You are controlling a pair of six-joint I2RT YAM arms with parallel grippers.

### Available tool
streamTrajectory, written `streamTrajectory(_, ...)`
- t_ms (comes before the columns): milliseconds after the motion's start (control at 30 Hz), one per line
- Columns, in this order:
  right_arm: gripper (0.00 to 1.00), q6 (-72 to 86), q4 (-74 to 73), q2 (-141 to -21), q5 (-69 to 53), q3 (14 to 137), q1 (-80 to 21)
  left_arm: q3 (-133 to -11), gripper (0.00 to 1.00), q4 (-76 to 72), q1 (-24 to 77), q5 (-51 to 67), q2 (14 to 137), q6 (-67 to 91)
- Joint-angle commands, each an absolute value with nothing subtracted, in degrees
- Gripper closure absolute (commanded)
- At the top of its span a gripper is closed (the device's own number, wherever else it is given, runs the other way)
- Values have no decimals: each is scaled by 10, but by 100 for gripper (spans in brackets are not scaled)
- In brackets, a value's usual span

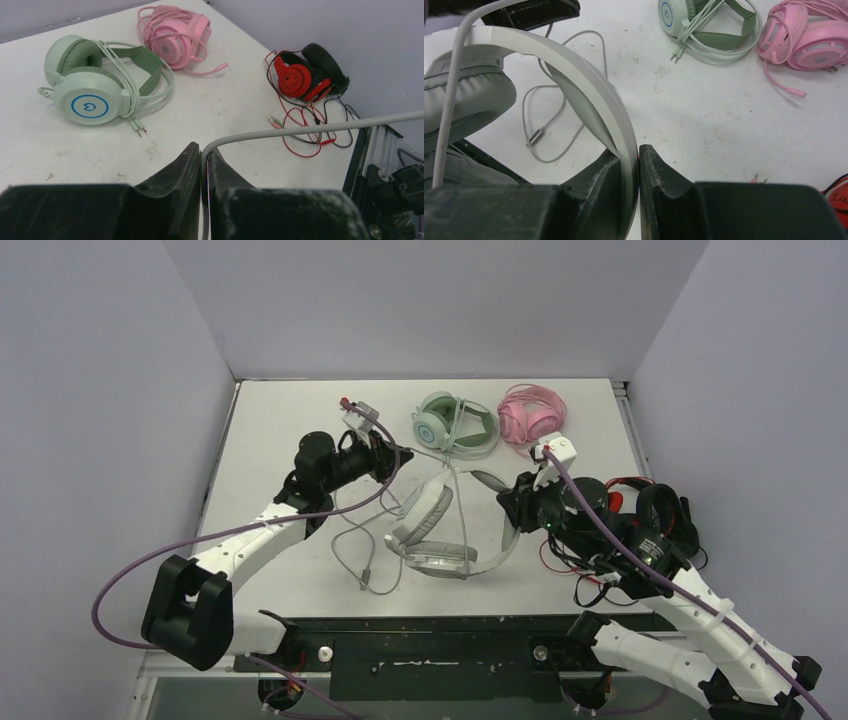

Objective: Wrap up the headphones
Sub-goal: Wrap the headphones cable around the headphones.

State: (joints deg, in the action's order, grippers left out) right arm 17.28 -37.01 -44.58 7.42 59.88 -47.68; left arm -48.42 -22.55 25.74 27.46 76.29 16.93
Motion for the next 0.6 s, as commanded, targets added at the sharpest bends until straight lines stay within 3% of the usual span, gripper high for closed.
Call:
streamTrajectory(0, 100, 245, -306, -451, 87, 669, -482, -454, 92, -378, 247, 251, 747, 233)
streamTrajectory(267, 100, 335, -276, -481, 114, 760, -482, -391, 82, -508, 269, 269, 762, 290)
streamTrajectory(567, 100, 388, -333, -574, 143, 922, -482, -385, 70, -588, 340, 257, 825, 251)
